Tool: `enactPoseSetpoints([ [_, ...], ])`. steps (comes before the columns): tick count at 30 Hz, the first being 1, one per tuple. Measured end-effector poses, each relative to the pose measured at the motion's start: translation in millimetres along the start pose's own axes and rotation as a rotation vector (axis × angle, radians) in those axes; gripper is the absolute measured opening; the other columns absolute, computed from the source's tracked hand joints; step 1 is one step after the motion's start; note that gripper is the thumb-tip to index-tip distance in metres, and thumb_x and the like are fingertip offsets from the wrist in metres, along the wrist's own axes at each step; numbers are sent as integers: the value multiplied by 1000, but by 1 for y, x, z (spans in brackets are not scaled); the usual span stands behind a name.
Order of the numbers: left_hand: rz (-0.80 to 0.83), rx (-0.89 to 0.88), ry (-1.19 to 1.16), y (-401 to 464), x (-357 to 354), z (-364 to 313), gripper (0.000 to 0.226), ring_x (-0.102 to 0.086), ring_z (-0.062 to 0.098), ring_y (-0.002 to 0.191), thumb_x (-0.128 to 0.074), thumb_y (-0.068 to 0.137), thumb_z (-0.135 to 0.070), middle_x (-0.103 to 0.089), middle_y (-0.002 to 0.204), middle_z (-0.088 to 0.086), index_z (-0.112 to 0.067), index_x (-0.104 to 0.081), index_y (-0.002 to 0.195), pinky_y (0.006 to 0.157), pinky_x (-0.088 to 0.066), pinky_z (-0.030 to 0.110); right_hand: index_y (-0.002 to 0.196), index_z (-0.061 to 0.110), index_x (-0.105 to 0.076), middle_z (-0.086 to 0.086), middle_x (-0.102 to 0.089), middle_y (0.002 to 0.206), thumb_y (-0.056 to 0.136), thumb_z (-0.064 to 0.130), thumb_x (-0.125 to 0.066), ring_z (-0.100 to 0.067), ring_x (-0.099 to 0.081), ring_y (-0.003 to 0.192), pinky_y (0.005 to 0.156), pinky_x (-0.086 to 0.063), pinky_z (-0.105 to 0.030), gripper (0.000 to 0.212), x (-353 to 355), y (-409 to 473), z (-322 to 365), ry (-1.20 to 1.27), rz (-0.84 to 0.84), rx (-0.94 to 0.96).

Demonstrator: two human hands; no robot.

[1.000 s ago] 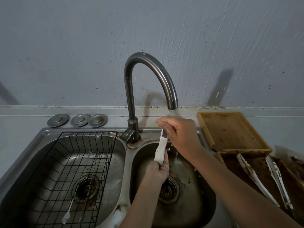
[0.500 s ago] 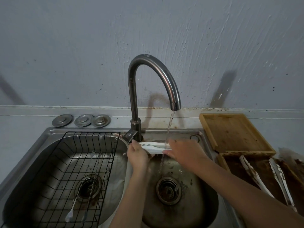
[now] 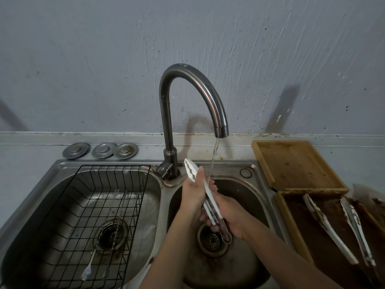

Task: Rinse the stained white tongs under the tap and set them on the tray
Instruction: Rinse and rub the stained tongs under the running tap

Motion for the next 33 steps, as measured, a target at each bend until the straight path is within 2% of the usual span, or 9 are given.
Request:
enactPoseSetpoints([
  [3,4,-56,135,1,2,-2,44,-67,12,54,-44,94,-45,-67,56,2,-11,-61,73,60,-56,28,76,6,-61,-8,-59,58,89,60,-39,-14,-44,39,34,-31,-18,59,-1,2,-4,172,-6,29],
  [7,-46,-128,289,7,30,6,49,-67,23,79,-28,98,-45,-69,84,10,-15,-64,83,73,-53,38,90,3,-57,-4,-52,52,92,59,-25,-10,-34,34,32,-24,-16,64,2,5,-2,236,-15,57],
  [11,-366,-244,325,11,69,2,30,-58,28,95,-44,97,-27,-55,99,9,-1,-46,112,68,-38,21,86,6,-49,1,-44,48,96,51,-25,-7,-29,33,30,-22,-16,52,4,5,-3,227,-5,76],
  [13,-418,-344,427,18,80,-11,37,-55,29,106,-52,94,-15,-54,108,12,4,-39,122,77,-37,19,82,8,-48,2,-43,47,97,50,-25,-7,-28,33,29,-22,-17,50,4,5,-7,196,2,70],
  [16,-352,-381,728,35,81,-25,38,-46,37,115,-51,93,-13,-44,125,26,9,-39,122,97,-40,39,78,9,-50,2,-45,46,97,50,-25,-8,-30,31,29,-24,-17,52,3,2,-10,140,17,75],
  [21,-468,-367,1017,39,78,-28,27,-56,43,99,-42,97,-17,-47,119,23,5,-44,113,82,-45,50,78,8,-51,2,-46,46,97,48,-24,-8,-30,31,30,-24,-18,52,5,-9,-5,43,-32,132],
  [29,-452,-285,1370,51,68,-40,24,-63,31,100,-39,93,-15,-65,108,15,-4,-36,114,80,-41,38,67,25,-48,6,-52,51,95,45,-24,0,-53,38,35,-35,-9,42,18,-23,12,-631,-576,590],
  [31,-463,-254,1404,54,67,-44,22,-63,28,101,-40,93,-15,-66,108,13,-5,-36,112,80,-40,37,78,21,-52,4,-60,66,97,40,-28,-1,-58,51,44,-42,-11,36,24,-13,2,-888,-567,462],
  [33,-477,-245,1402,54,66,-43,21,-63,28,100,-40,93,-16,-66,107,13,-6,-36,111,79,-39,37,106,11,-58,-5,-67,98,97,30,-39,-16,-65,85,73,-52,-26,28,31,2,-23,-1173,-442,127],
])
Point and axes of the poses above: each hand's wrist, its own y-axis towards the middle knuckle, its own x-axis out of the back of the hand, z = x × y, the point moved 3 cm from there along y, towards the middle knuckle
